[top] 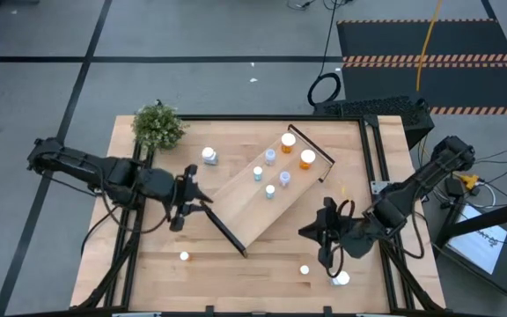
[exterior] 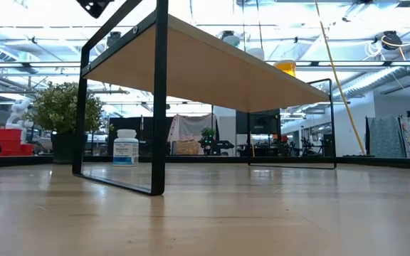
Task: Pick and place medicine bottles onto shelf by color
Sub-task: Put the bottom white pill bottle on the shelf
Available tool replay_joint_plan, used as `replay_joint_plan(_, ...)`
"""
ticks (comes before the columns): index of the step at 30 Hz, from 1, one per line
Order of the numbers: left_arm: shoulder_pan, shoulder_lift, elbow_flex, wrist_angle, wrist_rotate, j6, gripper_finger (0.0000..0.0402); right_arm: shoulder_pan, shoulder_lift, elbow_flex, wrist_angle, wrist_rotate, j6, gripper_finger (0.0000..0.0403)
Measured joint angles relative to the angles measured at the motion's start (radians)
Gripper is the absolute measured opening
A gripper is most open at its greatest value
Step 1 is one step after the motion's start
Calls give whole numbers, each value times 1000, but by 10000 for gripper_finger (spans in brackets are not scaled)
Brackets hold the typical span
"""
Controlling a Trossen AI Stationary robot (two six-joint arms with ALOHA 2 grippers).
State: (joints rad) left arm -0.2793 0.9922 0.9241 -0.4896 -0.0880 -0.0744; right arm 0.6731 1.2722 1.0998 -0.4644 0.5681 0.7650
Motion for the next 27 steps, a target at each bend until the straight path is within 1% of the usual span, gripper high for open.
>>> replay_joint_plan(3,-65,5,0,-15,-57,-21,102,5,26,90,-137,-77,67,15)
replay_joint_plan(5,-98,5,0,-16,-77,-26,102,-1,54,144,-244,-136,121,15)
replay_joint_plan(7,-118,5,0,-9,-88,-27,102,-9,90,184,-301,-195,166,16)
replay_joint_plan(11,-141,5,0,-9,-99,-34,102,-13,150,214,-293,-302,206,22)
replay_joint_plan(15,-143,6,0,-8,-99,-49,102,-23,206,216,-305,-407,253,41)
replay_joint_plan(21,-156,37,0,5,-125,-71,102,5,257,216,-304,-491,391,78)
replay_joint_plan(25,-170,78,0,43,-131,-67,102,53,264,216,-316,-514,477,96)
replay_joint_plan(27,-175,99,0,72,-131,-63,102,77,263,216,-317,-517,487,103)
